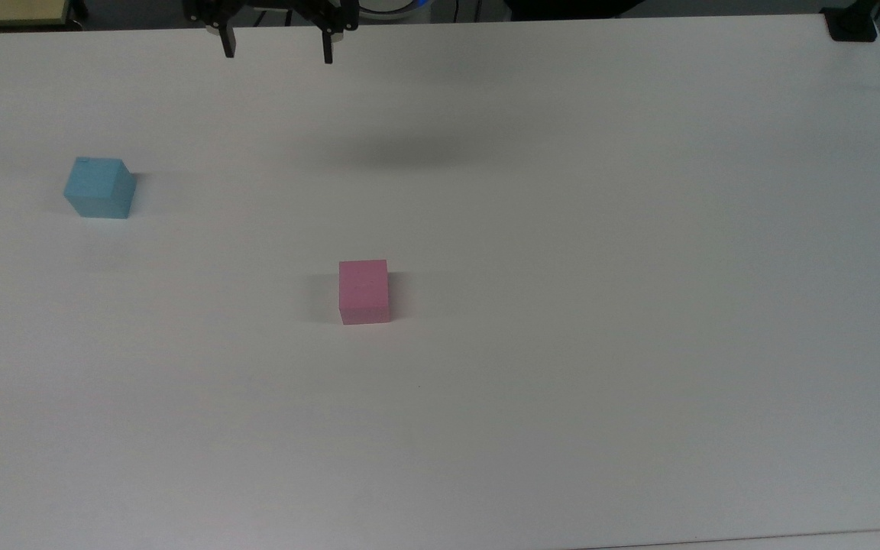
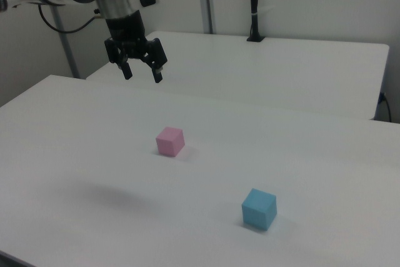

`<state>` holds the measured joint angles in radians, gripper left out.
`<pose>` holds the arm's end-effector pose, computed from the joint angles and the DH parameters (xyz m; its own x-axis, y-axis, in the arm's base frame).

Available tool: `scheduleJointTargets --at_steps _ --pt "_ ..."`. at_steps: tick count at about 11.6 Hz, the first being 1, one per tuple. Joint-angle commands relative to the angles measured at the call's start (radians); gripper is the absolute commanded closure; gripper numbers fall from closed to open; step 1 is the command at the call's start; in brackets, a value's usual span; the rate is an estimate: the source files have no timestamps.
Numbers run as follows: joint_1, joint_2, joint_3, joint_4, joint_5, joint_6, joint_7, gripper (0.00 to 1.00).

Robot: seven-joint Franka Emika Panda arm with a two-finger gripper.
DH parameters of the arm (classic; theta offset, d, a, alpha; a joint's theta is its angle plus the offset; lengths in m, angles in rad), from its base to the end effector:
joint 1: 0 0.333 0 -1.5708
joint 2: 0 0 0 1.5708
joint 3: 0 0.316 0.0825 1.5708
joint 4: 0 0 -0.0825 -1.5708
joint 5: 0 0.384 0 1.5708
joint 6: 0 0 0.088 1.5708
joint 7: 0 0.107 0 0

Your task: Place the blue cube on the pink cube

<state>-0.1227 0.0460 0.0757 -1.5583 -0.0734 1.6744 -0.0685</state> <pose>0.5777 -0.0353 0.6142 0.9975 0.0287 0.0650 0.0238 -0.9969 0.0744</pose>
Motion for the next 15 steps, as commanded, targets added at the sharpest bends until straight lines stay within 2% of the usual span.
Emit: scheduleJointTargets --at_steps 1,3,7,9,10,11,12,15 --pt "0.002 -0.014 -0.005 -0.014 -0.036 -0.015 -0.071 0.0" --pt "0.002 -0.014 -0.005 -0.014 -0.074 -0.016 -0.07 0.0" --pt "-0.002 -0.015 0.001 -0.003 -0.075 -0.076 -0.016 0.0" --pt "-0.006 -0.017 -0.002 -0.005 -0.077 -0.079 -0.031 0.0" --pt "-0.018 -0.024 -0.01 -0.009 -0.085 -0.097 -0.107 0.0" --pt "-0.034 -0.041 -0.033 -0.011 -0.083 -0.116 -0.201 0.0" --pt "-0.035 -0.048 -0.059 -0.013 -0.074 -0.117 -0.236 0.0" --pt "-0.037 -0.048 -0.187 -0.034 -0.005 -0.113 -0.284 0.02"
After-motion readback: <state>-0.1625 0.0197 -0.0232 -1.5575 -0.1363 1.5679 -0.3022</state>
